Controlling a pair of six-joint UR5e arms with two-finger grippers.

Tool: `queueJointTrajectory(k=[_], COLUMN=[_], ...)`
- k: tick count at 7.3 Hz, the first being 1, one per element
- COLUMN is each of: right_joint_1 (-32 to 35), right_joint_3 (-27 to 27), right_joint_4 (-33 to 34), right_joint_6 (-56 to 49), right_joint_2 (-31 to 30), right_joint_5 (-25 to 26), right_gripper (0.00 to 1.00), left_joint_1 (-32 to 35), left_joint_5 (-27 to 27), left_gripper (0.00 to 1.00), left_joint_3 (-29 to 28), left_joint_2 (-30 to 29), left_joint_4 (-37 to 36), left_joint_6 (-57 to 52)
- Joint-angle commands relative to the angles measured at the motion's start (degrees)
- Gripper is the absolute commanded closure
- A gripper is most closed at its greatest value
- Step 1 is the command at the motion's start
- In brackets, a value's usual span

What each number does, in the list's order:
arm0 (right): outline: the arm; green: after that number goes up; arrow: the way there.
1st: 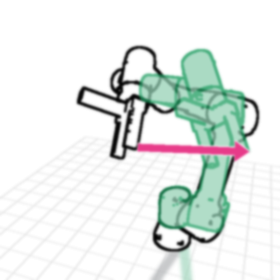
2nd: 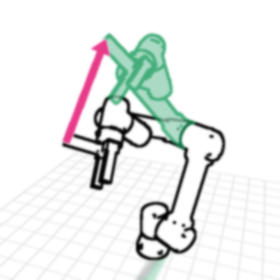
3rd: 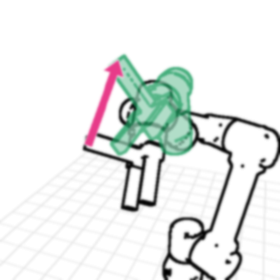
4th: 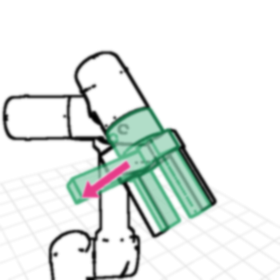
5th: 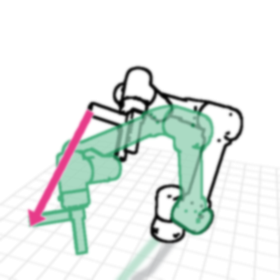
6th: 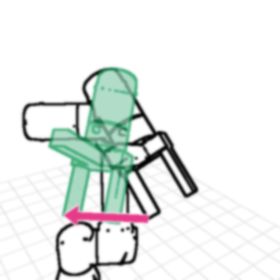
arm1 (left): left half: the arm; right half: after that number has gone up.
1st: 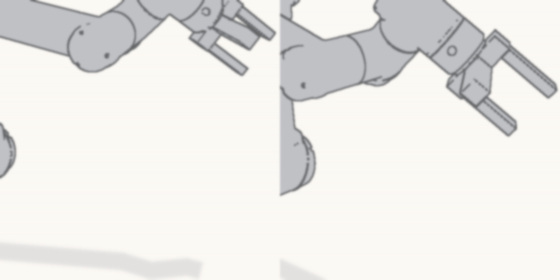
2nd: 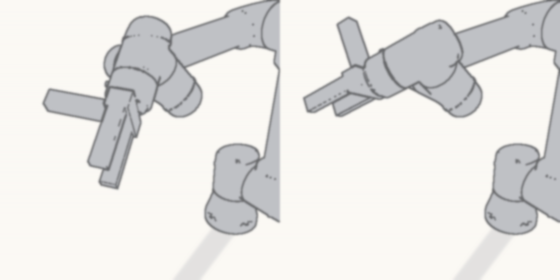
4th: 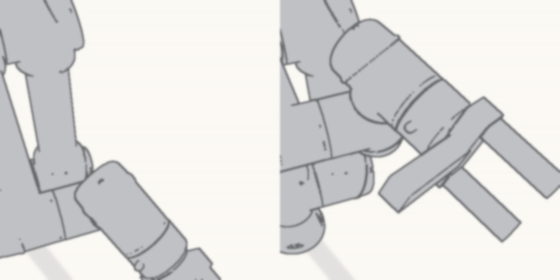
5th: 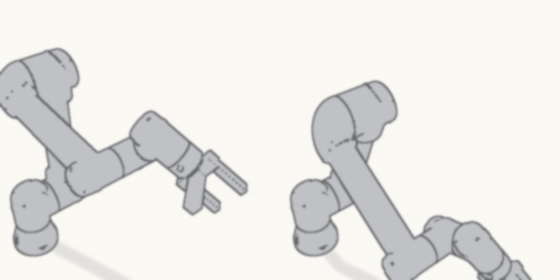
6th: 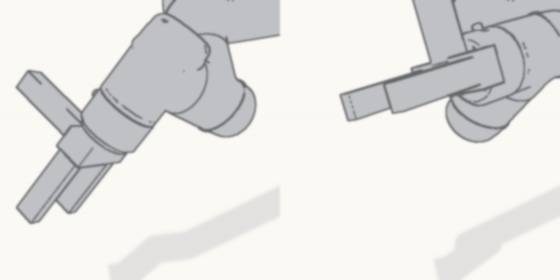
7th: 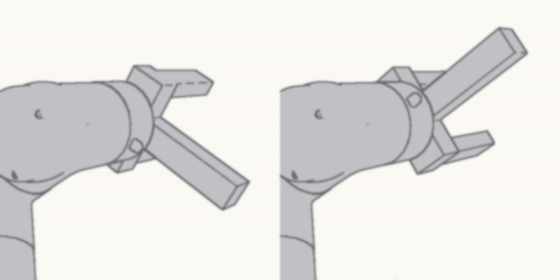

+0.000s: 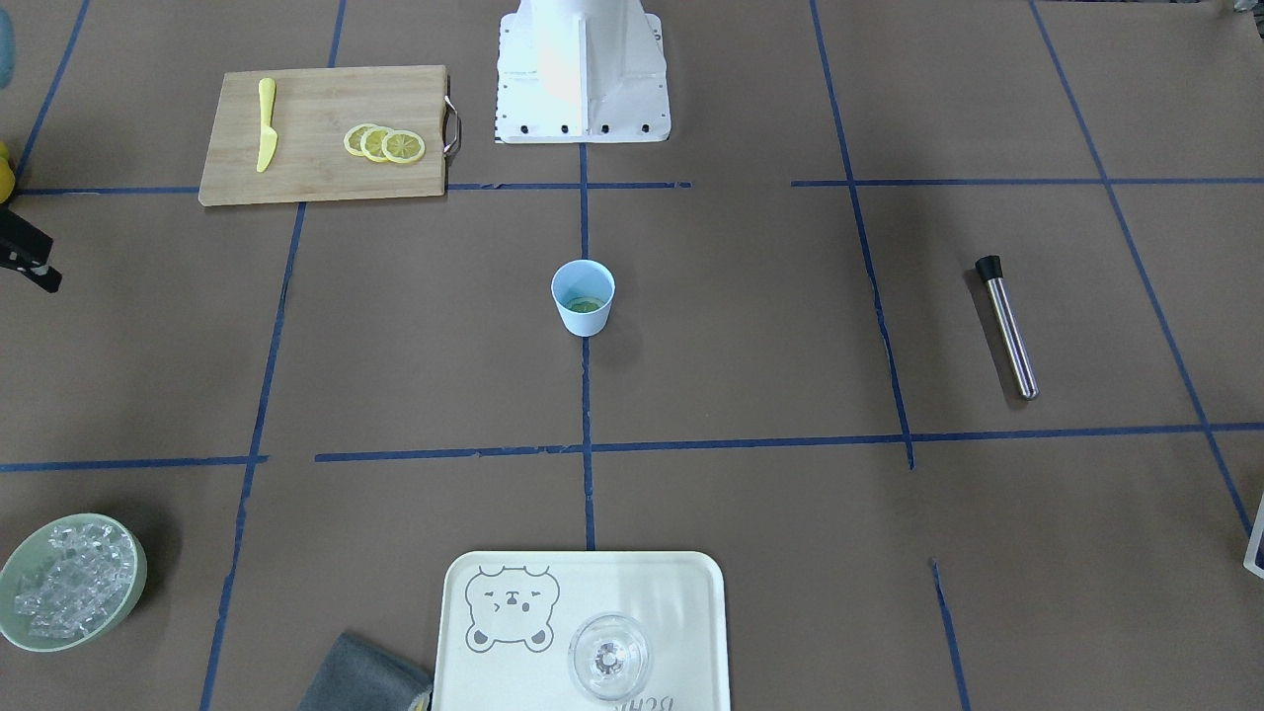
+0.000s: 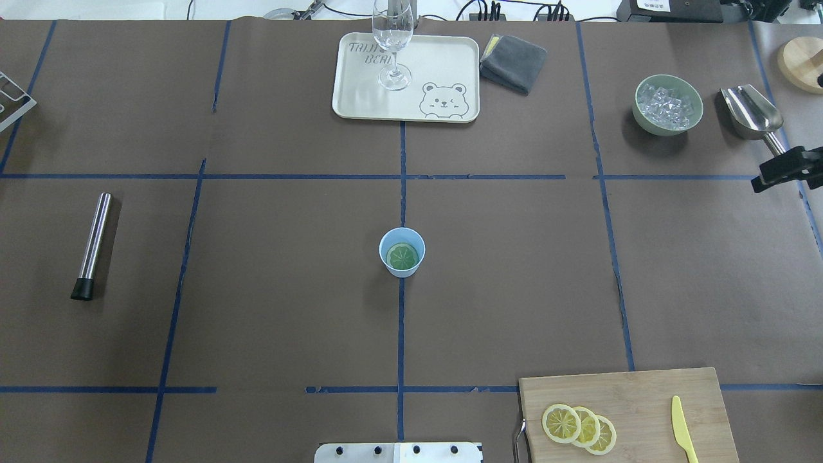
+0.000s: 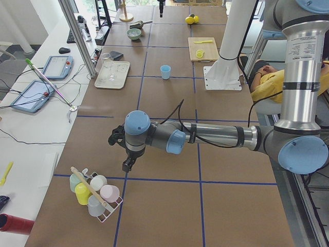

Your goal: Squeeze lemon into cup

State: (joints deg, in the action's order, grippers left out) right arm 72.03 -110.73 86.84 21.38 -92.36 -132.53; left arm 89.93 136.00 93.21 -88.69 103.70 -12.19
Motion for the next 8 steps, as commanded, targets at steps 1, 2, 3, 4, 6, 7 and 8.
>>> queueJointTrajectory(k=[1,2,3,4,6,7,8], right_joint_1=[9.13,10.84,12.24,12.26,12.26,12.78,13.31], right_joint_3=[2.17,2.88,3.59,4.03,5.87,5.62,6.23], right_joint_4=[10.05,14.63,14.76,14.50,14.50,14.59,14.76], right_joint_6=[-19.78,-27.19,-29.44,-32.69,-34.39,-33.43,-33.33], right_joint_2=[-0.80,-0.80,-3.50,-5.96,-5.90,-5.81,-5.72], right_joint_5=[-0.19,-1.15,-3.85,-4.66,-4.15,-4.49,-4.15], right_gripper=[0.00,0.00,0.00,0.00,0.00,0.00,0.00], left_joint_1=[2.35,2.44,2.44,2.44,2.09,1.56,1.30], left_joint_5=[1.02,2.16,1.64,1.64,1.55,0.68,-2.11], left_gripper=[0.00,0.00,0.00,0.00,0.00,0.00,0.00], left_joint_3=[-0.66,1.17,2.23,2.33,2.07,2.33,4.94], left_joint_2=[-0.69,-1.74,-1.57,-1.31,-1.48,-1.31,0.26], left_joint_4=[-5.05,-12.92,-14.74,-14.58,-14.06,-14.32,-14.67], left_joint_6=[-0.55,-0.55,-0.47,0.06,4.07,4.54,4.46])
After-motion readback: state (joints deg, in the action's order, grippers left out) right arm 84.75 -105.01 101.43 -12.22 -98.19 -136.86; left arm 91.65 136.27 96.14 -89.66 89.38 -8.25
